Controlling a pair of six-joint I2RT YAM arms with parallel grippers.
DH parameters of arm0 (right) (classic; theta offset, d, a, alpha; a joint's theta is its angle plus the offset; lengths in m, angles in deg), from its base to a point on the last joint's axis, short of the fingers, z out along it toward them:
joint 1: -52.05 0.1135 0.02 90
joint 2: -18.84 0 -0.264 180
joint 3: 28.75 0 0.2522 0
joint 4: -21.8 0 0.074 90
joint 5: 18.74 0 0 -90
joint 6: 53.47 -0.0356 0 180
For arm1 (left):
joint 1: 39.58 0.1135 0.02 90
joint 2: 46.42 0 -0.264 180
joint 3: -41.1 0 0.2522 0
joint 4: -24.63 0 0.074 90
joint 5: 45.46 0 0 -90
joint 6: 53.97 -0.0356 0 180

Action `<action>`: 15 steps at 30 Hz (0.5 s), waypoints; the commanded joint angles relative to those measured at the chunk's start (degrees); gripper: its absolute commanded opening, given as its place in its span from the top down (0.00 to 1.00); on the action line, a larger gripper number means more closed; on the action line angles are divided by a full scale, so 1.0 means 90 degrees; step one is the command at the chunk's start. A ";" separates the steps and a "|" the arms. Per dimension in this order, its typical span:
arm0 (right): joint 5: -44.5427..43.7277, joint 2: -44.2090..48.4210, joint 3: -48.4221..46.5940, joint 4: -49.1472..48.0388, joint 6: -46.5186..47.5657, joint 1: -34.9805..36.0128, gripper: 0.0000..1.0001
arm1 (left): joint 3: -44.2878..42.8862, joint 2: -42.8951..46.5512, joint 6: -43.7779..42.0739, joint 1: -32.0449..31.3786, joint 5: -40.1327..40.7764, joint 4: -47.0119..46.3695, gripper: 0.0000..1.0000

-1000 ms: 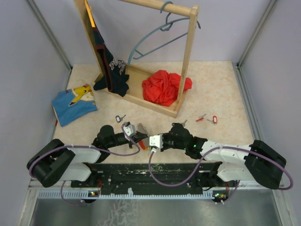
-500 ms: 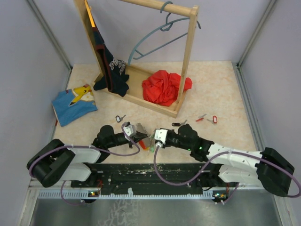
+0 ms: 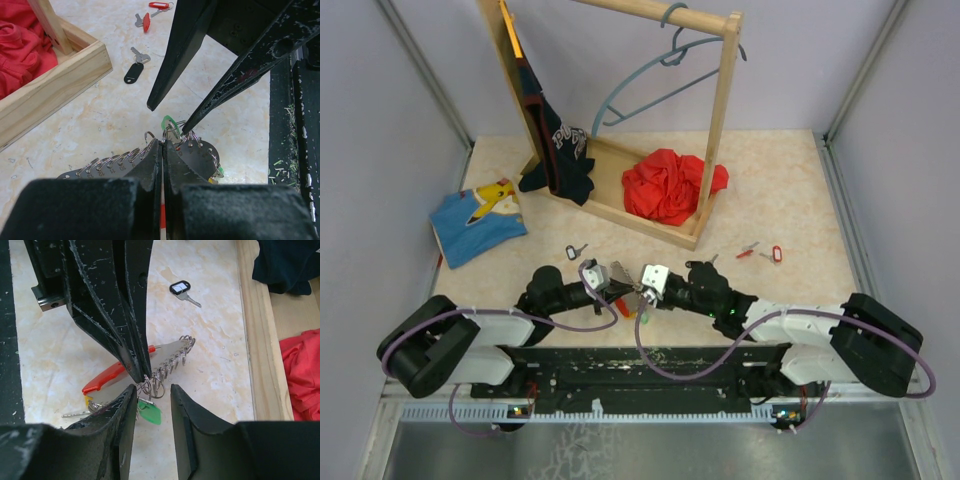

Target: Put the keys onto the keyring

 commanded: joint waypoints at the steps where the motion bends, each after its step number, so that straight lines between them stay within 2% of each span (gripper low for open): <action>1: -0.0026 -0.0095 -0.0214 -0.0475 -0.0215 -0.0045 0.67 | 0.0006 0.0123 -0.0039 0.0012 -0.0051 -0.0116 1.00; 15: -0.0065 -0.0130 -0.0219 0.0188 -0.0016 -0.0103 0.73 | -0.0003 0.0123 -0.0034 0.0016 -0.0064 -0.0132 1.00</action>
